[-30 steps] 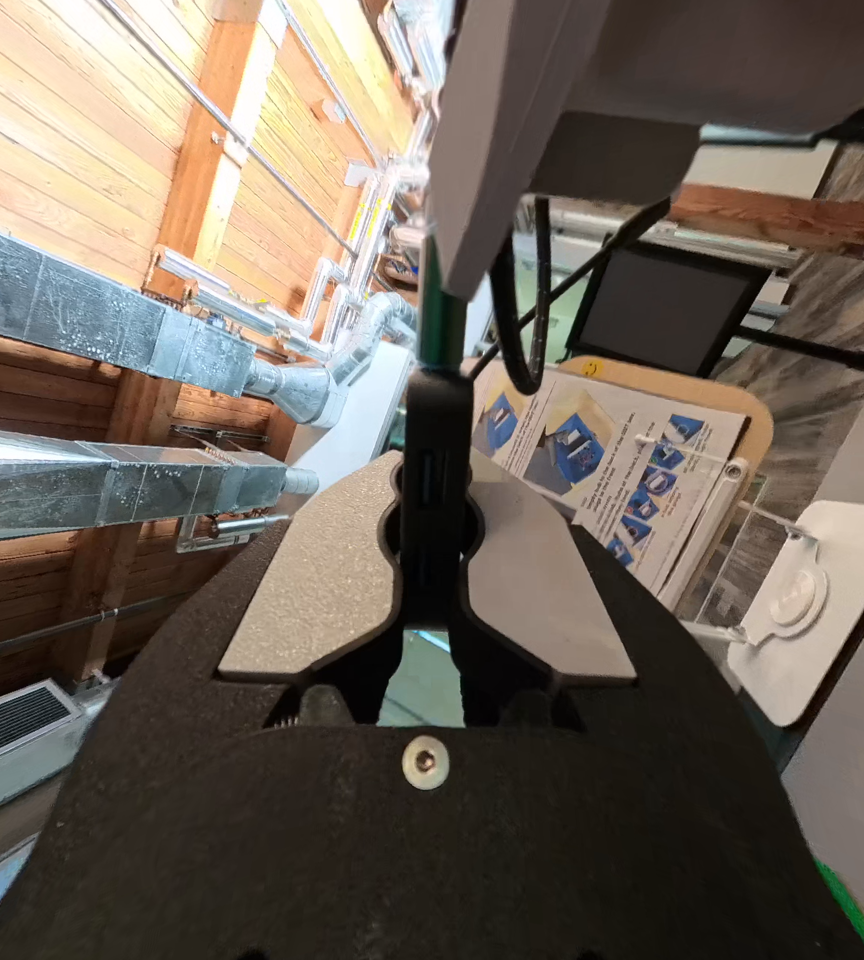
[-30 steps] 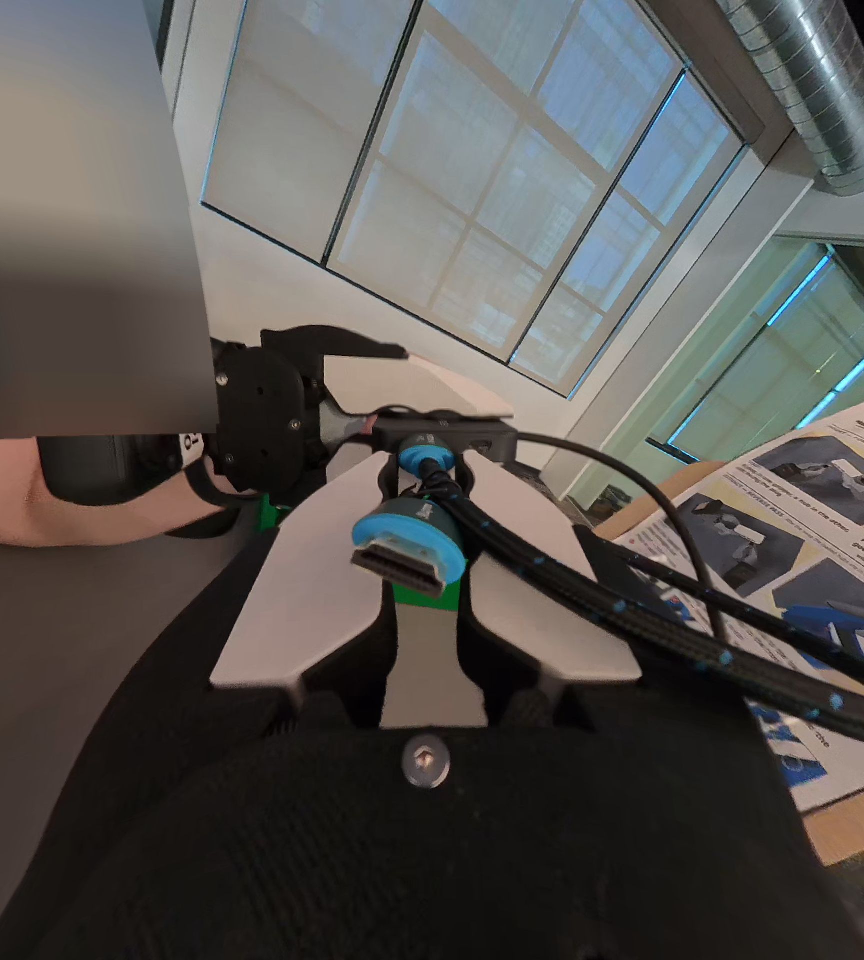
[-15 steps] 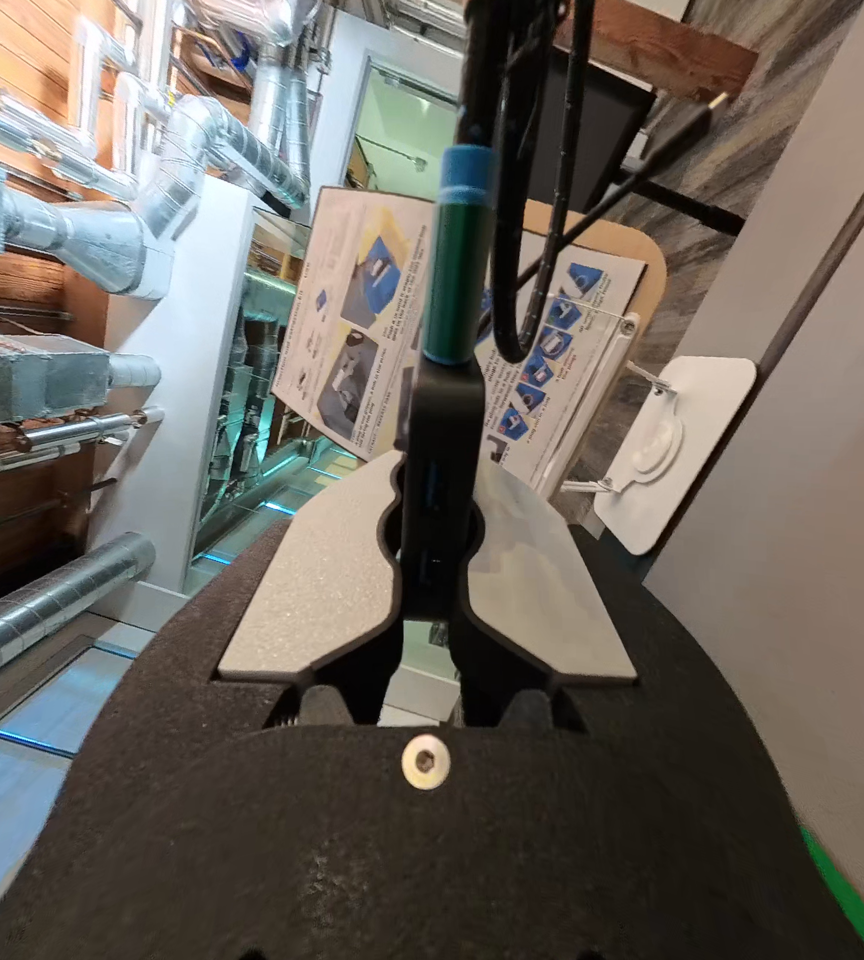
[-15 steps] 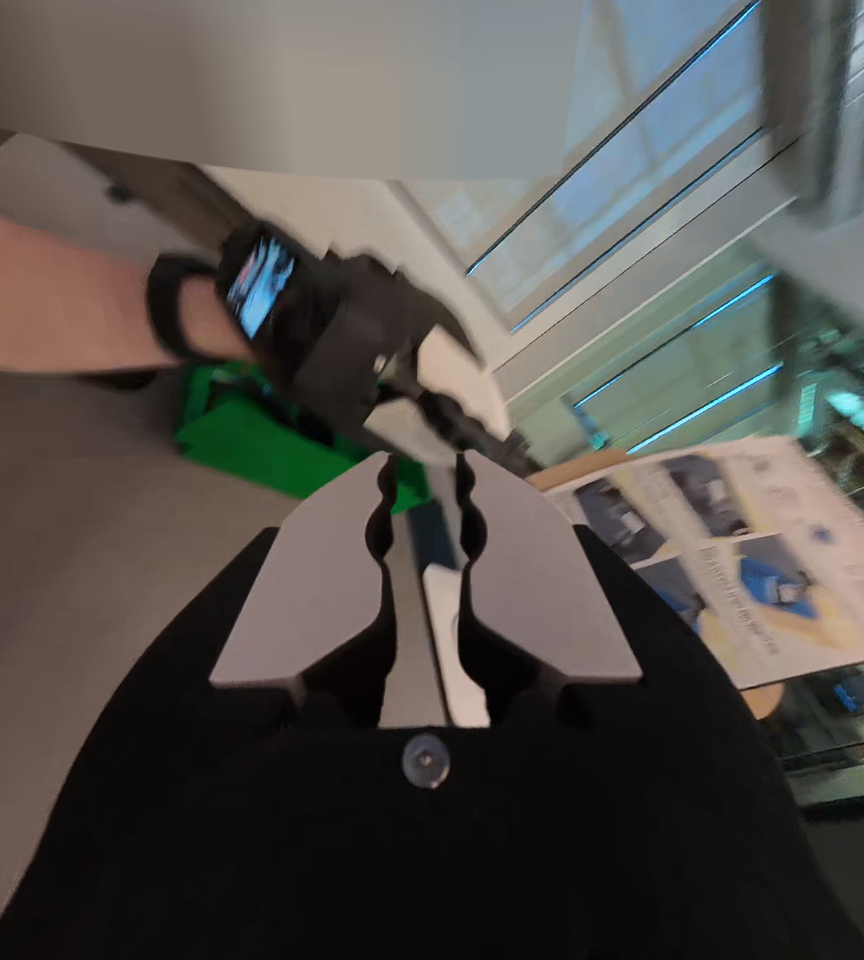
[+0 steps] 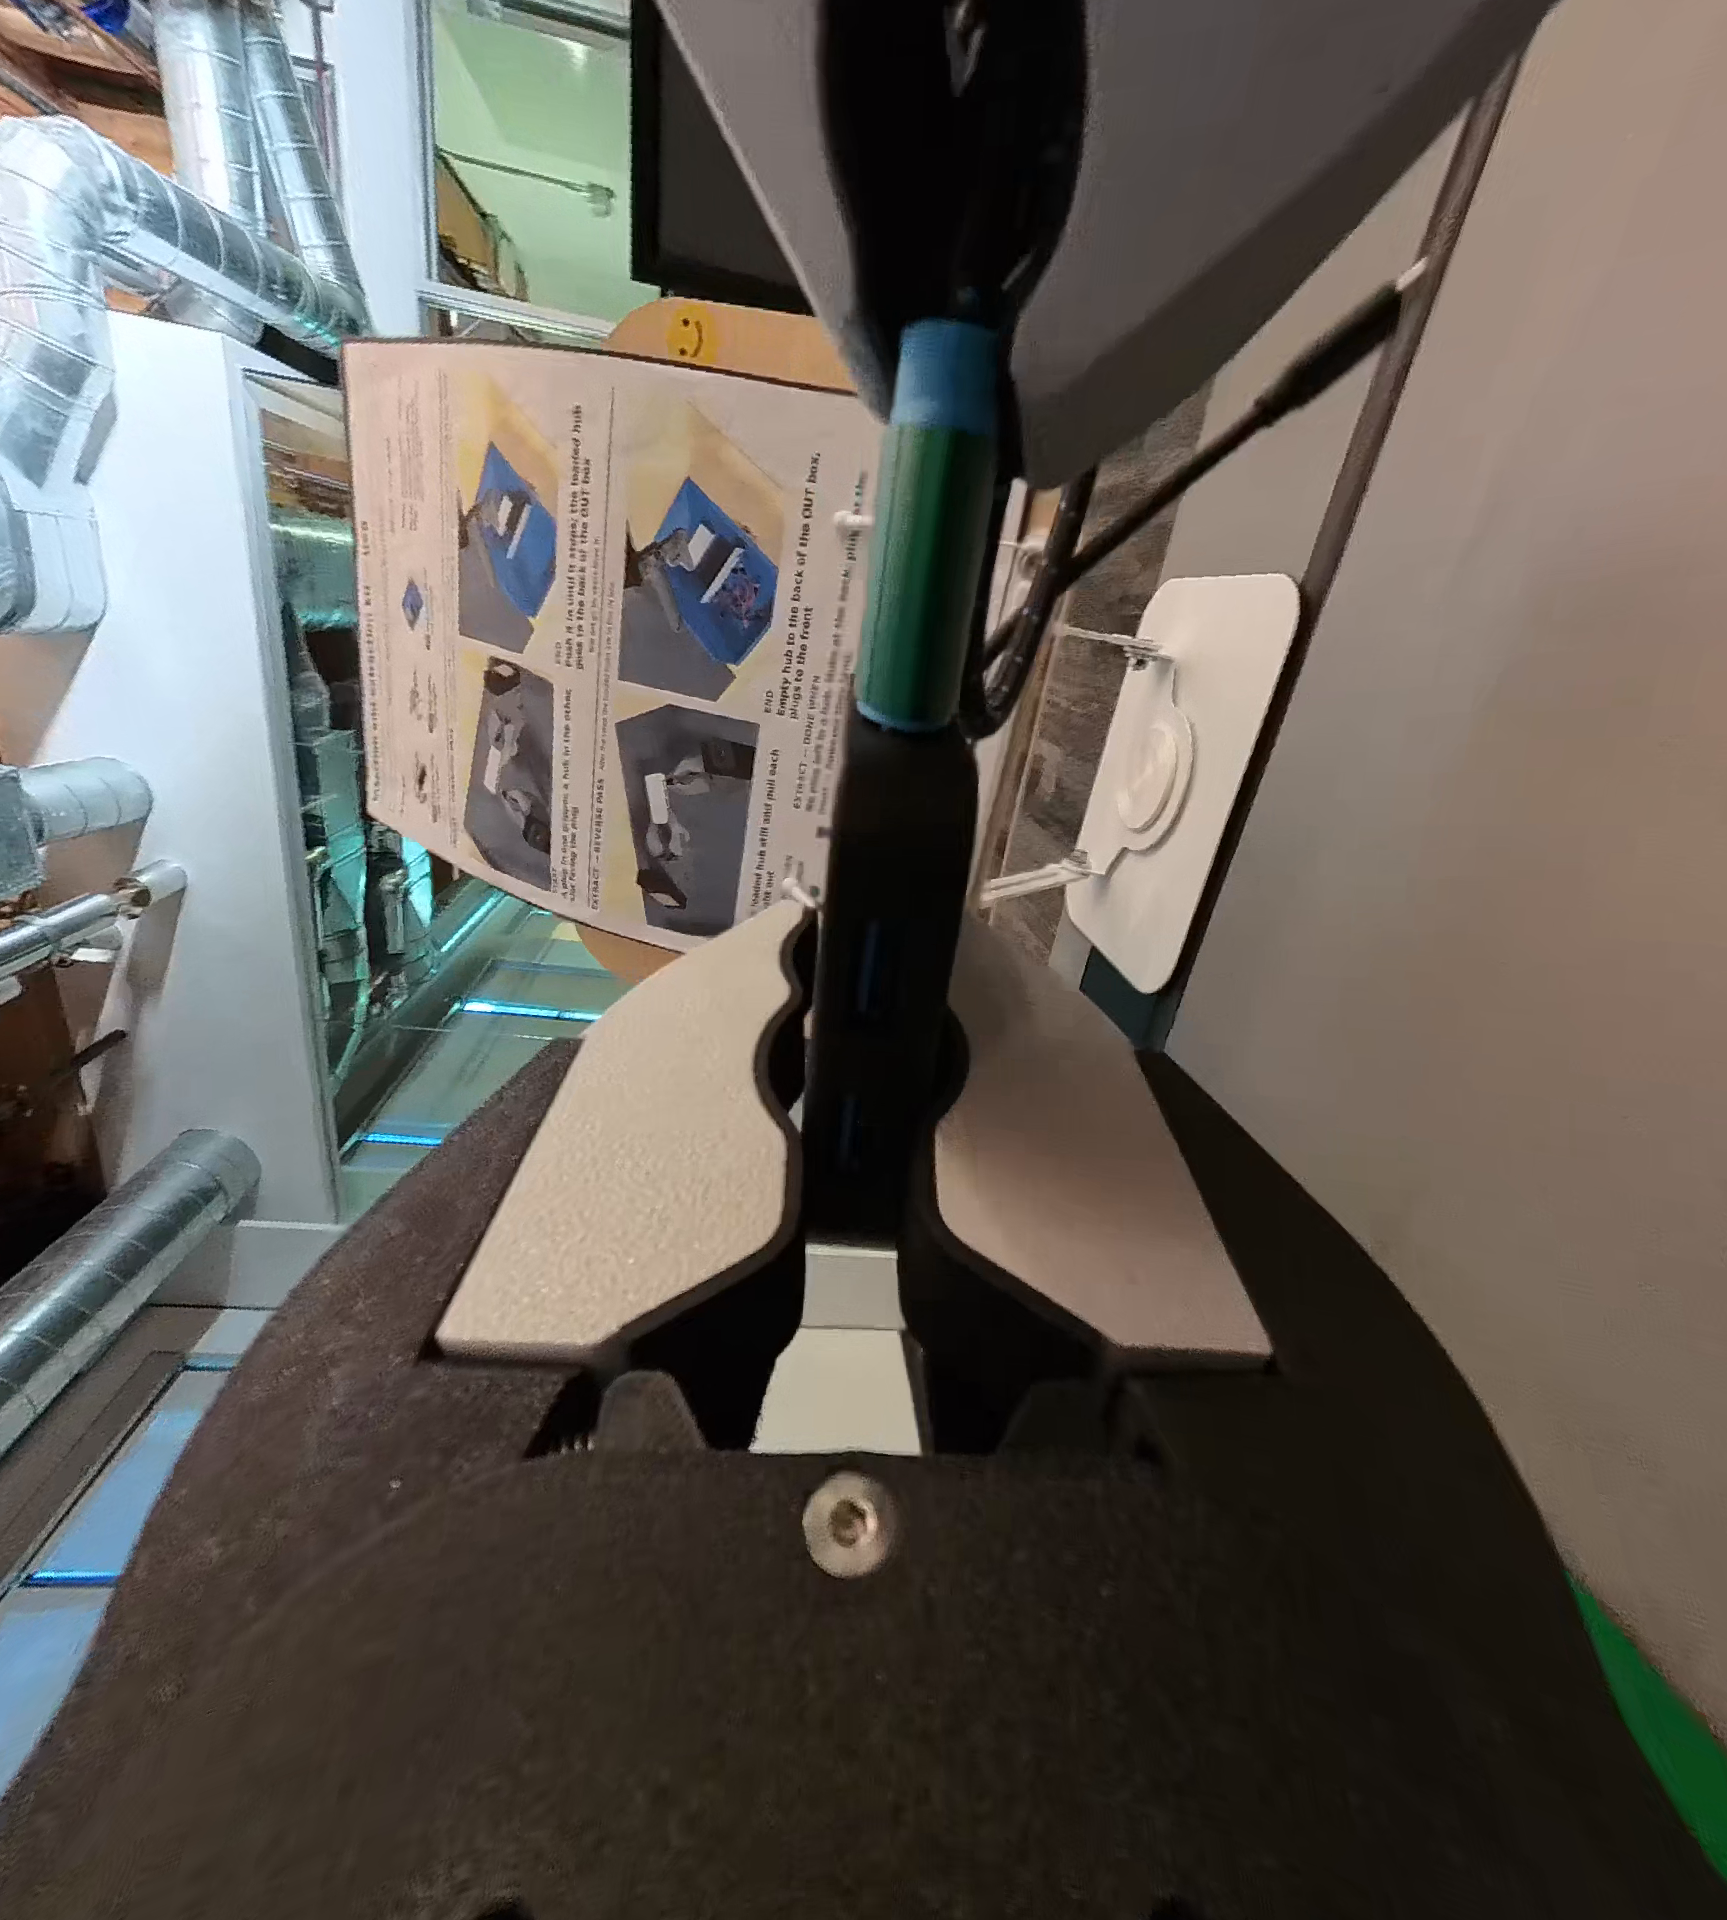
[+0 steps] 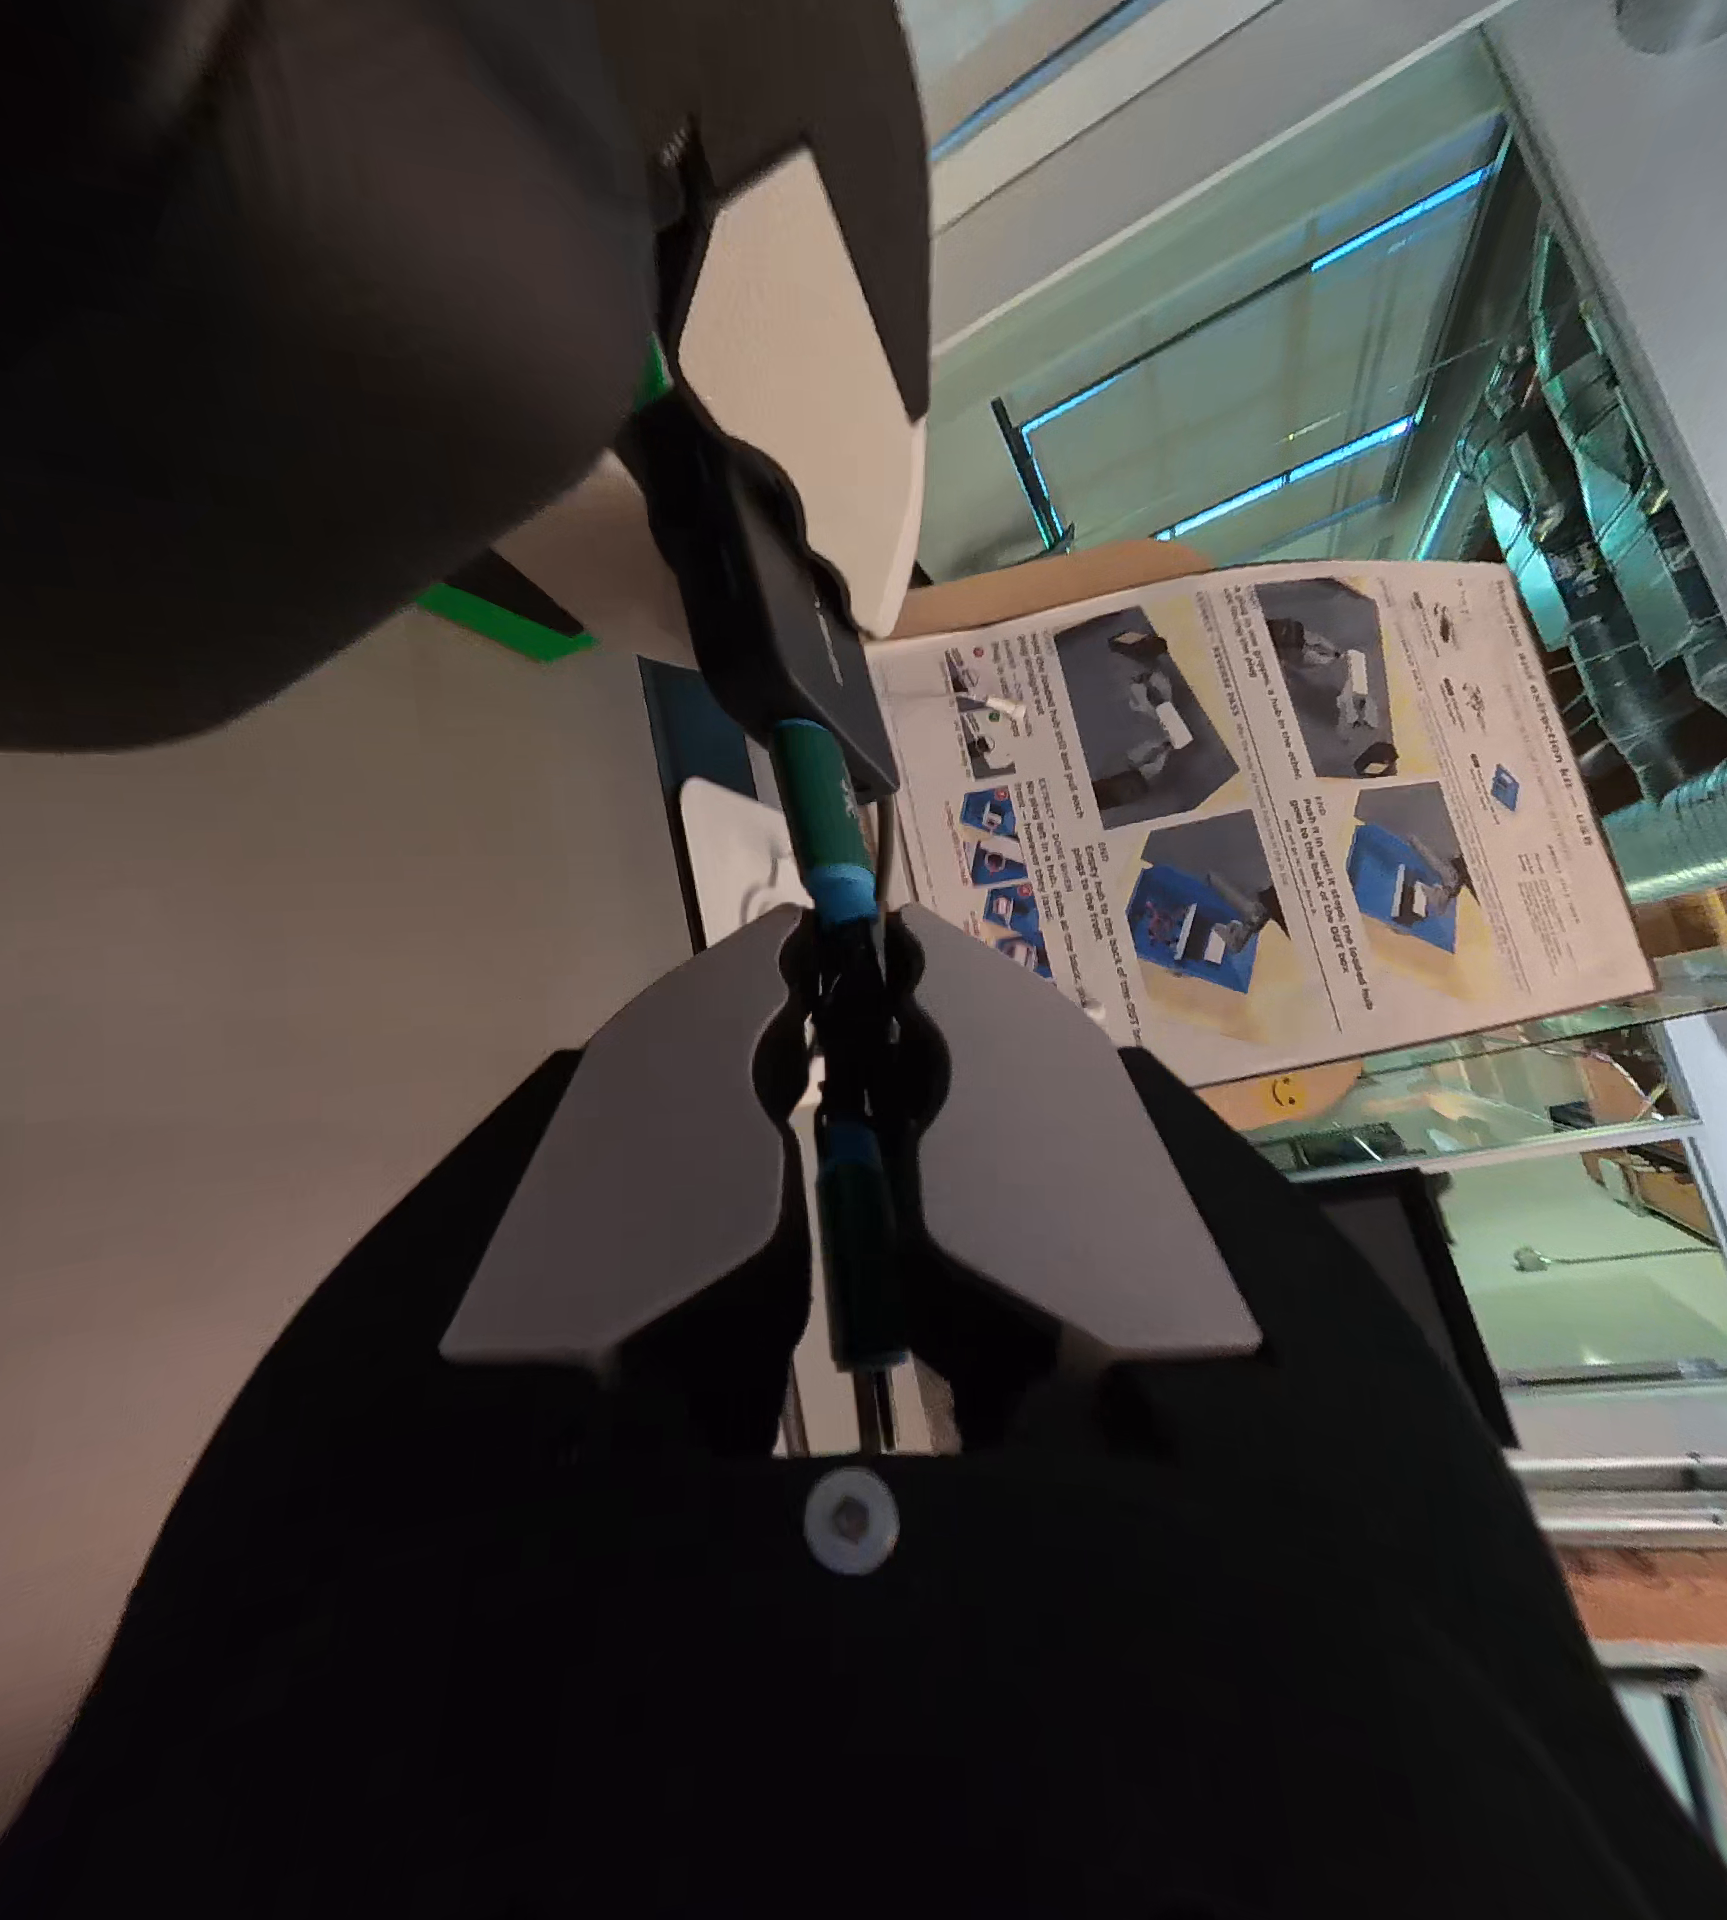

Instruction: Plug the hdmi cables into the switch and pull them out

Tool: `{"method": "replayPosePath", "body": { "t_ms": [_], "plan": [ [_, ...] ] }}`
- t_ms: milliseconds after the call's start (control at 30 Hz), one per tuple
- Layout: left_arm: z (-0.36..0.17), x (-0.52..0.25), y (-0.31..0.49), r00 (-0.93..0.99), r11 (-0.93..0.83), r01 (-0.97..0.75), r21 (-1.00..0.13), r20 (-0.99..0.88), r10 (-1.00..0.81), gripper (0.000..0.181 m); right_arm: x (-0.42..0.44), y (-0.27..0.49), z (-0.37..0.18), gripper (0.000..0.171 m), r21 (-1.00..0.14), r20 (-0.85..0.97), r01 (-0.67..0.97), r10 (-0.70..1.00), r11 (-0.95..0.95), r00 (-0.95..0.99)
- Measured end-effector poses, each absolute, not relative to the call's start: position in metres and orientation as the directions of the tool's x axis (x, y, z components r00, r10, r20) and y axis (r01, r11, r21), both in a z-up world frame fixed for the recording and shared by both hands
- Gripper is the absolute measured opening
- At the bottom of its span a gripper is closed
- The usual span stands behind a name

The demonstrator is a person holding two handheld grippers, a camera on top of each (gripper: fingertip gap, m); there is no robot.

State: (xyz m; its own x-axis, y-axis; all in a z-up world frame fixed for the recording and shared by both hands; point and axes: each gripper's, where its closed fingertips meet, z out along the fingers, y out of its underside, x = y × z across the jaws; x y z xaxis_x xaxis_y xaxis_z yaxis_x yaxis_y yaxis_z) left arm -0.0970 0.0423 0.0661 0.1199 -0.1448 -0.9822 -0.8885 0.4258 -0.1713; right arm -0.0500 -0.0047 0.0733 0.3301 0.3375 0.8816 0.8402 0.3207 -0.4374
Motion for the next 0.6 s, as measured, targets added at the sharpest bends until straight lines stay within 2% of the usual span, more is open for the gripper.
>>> {"method": "replayPosePath", "body": {
  "t_ms": [100,200,267,333,500,600],
  "plan": [
    [0.063,-0.094,0.041,0.106,0.427,-0.89,-0.157,-0.984,-0.142,0.015,-0.046,-0.001,0.068,0.011,-0.383,0.903,0.876,0.317,0.293,0.289],
    [0.07,-0.09,0.036,0.164,0.462,-0.86,-0.219,-0.974,-0.155,0.018,-0.043,-0.005,0.073,0.01,-0.447,0.867,0.852,0.367,0.274,0.337],
    [0.082,-0.091,0.03,0.221,0.479,-0.838,-0.262,-0.965,-0.141,0.023,-0.031,-0.003,0.081,0.01,-0.459,0.867,0.855,0.332,0.243,0.372],
    [0.093,-0.093,0.022,0.259,0.505,-0.812,-0.293,-0.956,-0.138,0.029,-0.012,-0.002,0.093,0.01,-0.52,0.838,0.828,0.313,0.211,0.447],
    [0.121,-0.101,-0.003,0.368,0.565,-0.714,-0.414,-0.908,-0.201,0.026,0.06,-0.018,0.14,0.01,-0.74,0.672,0.65,0.237,0.172,0.702],
    [0.12,-0.11,-0.001,0.363,0.529,-0.727,-0.439,-0.899,-0.247,0.023,0.106,-0.048,0.17,0.009,-0.806,0.587,0.552,0.171,0.213,0.791]
  ]
}}
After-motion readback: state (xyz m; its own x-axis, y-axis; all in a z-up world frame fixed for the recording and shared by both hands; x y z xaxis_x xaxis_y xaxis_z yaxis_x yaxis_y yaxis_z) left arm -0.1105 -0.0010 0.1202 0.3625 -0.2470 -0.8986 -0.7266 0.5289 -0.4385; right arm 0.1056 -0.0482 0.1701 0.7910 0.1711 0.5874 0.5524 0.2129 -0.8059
